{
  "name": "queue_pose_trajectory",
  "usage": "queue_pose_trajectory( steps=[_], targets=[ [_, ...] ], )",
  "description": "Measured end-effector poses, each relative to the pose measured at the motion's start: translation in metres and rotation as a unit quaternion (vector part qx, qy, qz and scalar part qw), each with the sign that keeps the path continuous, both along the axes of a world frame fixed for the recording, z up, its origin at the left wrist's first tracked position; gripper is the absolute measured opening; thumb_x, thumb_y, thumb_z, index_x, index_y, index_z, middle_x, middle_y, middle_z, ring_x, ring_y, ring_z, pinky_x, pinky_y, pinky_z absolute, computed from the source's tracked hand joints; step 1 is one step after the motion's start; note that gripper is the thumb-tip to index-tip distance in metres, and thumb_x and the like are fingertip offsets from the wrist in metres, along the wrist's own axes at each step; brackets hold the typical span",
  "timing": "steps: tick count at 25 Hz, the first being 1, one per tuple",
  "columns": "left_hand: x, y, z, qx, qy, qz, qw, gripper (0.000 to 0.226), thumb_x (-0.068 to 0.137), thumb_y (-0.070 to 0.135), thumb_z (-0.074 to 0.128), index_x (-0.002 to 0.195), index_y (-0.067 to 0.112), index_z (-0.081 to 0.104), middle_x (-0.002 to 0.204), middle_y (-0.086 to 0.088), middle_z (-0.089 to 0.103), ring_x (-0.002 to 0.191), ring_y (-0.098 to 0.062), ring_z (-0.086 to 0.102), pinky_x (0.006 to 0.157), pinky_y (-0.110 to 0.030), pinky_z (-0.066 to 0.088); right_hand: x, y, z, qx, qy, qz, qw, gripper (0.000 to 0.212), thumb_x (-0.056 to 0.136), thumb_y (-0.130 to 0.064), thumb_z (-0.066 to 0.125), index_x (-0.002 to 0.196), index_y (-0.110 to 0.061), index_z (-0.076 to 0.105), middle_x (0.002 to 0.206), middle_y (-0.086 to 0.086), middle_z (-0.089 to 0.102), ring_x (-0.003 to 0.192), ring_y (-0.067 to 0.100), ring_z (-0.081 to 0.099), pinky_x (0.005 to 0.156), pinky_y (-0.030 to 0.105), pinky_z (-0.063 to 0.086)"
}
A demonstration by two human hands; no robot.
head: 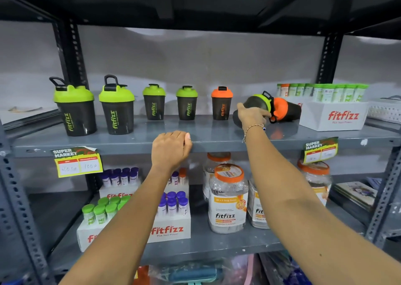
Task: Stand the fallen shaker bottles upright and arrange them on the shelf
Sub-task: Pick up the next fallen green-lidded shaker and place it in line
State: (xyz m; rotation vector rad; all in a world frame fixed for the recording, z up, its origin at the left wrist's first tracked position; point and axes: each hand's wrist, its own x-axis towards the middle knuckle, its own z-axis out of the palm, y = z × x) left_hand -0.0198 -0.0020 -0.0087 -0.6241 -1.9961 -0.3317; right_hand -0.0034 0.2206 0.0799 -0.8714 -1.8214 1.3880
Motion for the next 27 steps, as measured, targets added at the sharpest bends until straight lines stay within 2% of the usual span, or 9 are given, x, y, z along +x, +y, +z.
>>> queue_pose_trajectory(
  steps=[2, 4, 8, 11, 13, 17, 19, 22, 27],
  targets=[
    [0.003, -0.008, 0.002, -0.028, -0.012, -0.017, 0.999, 0.050, 0.097, 0.033, 0.025, 0.082, 0.012, 0.068, 0.074, -0.006, 0.071, 0.070, -0.030, 0.068, 0.056, -0.033, 0.046, 0.004, -0.014, -0.004, -0.013, 0.027, 0.000, 1.000, 0.085, 0.082, -0.042, 0.065, 0.143, 0.006, 0.029, 0.146, 0.022, 0.039, 0.135, 0.034, 0.041, 0.109, 0.039, 0.040],
    [0.002, -0.023, 0.001, -0.057, -0.008, -0.029, 0.998, 0.038, 0.099, 0.031, 0.036, 0.093, 0.011, 0.069, 0.088, -0.008, 0.074, 0.089, -0.030, 0.071, 0.063, -0.035, 0.053, 0.006, -0.033, -0.009, -0.044, 0.070, 0.034, 0.996, 0.086, 0.074, -0.035, 0.073, 0.140, 0.005, 0.034, 0.143, 0.021, 0.038, 0.132, 0.033, 0.040, 0.108, 0.042, 0.042],
    [-0.006, -0.075, 0.000, -0.088, 0.029, -0.009, 0.996, 0.045, 0.097, 0.040, 0.031, 0.095, 0.013, 0.067, 0.087, -0.005, 0.073, 0.081, -0.026, 0.069, 0.067, -0.034, 0.052, -0.007, -0.069, -0.015, -0.093, 0.148, 0.181, 0.968, 0.073, 0.063, -0.019, 0.083, 0.125, 0.003, 0.051, 0.135, 0.017, 0.054, 0.126, 0.031, 0.053, 0.105, 0.045, 0.046],
    [-0.013, -0.111, 0.000, -0.102, 0.032, 0.020, 0.994, 0.045, 0.096, 0.042, 0.035, 0.099, 0.011, 0.068, 0.093, -0.006, 0.073, 0.087, -0.026, 0.069, 0.071, -0.034, 0.052, -0.020, -0.099, -0.015, -0.063, 0.127, 0.271, 0.952, 0.056, 0.068, -0.014, 0.083, 0.113, 0.003, 0.054, 0.121, 0.011, 0.064, 0.123, 0.026, 0.056, 0.096, 0.037, 0.048],
    [-0.018, -0.126, 0.001, -0.102, -0.012, 0.036, 0.994, 0.042, 0.095, 0.045, 0.046, 0.105, 0.009, 0.067, 0.099, -0.010, 0.073, 0.096, -0.028, 0.068, 0.078, -0.036, 0.052, -0.025, -0.118, -0.017, -0.036, 0.112, 0.312, 0.943, 0.043, 0.071, -0.005, 0.081, 0.104, -0.005, 0.053, 0.106, 0.003, 0.067, 0.118, 0.024, 0.058, 0.086, 0.030, 0.050],
    [-0.027, -0.136, 0.002, -0.120, -0.010, 0.038, 0.992, 0.041, 0.093, 0.046, 0.053, 0.108, 0.010, 0.066, 0.101, -0.012, 0.073, 0.102, -0.029, 0.067, 0.080, -0.038, 0.052, -0.040, -0.130, -0.022, 0.010, 0.088, 0.373, 0.924, 0.066, 0.072, 0.010, 0.075, 0.129, -0.006, 0.047, 0.131, 0.012, 0.062, 0.125, 0.027, 0.056, 0.106, 0.043, 0.046],
    [-0.030, -0.136, 0.001, -0.109, 0.022, 0.029, 0.993, 0.041, 0.091, 0.046, 0.056, 0.103, 0.008, 0.069, 0.097, -0.012, 0.075, 0.098, -0.029, 0.069, 0.076, -0.037, 0.054, -0.047, -0.131, -0.021, 0.041, 0.073, 0.392, 0.916, 0.072, 0.072, 0.009, 0.076, 0.135, -0.004, 0.043, 0.136, 0.013, 0.059, 0.127, 0.028, 0.055, 0.108, 0.044, 0.045],
    [-0.035, -0.135, -0.004, -0.079, 0.088, 0.011, 0.993, 0.048, 0.089, 0.046, 0.046, 0.093, 0.007, 0.072, 0.088, -0.009, 0.076, 0.086, -0.025, 0.072, 0.069, -0.034, 0.056, -0.050, -0.128, -0.022, 0.071, 0.055, 0.410, 0.908, 0.079, 0.072, 0.003, 0.079, 0.140, -0.004, 0.039, 0.138, 0.012, 0.056, 0.128, 0.026, 0.053, 0.110, 0.043, 0.042],
    [-0.042, -0.133, -0.011, -0.060, 0.112, 0.010, 0.992, 0.048, 0.095, 0.044, 0.040, 0.096, 0.008, 0.071, 0.091, -0.005, 0.075, 0.085, -0.023, 0.070, 0.070, -0.033, 0.052, -0.053, -0.119, -0.024, -0.007, 0.085, 0.454, 0.887, 0.077, 0.080, 0.010, 0.069, 0.146, 0.000, 0.032, 0.145, 0.015, 0.050, 0.134, 0.027, 0.049, 0.114, 0.041, 0.038]
  ],
)
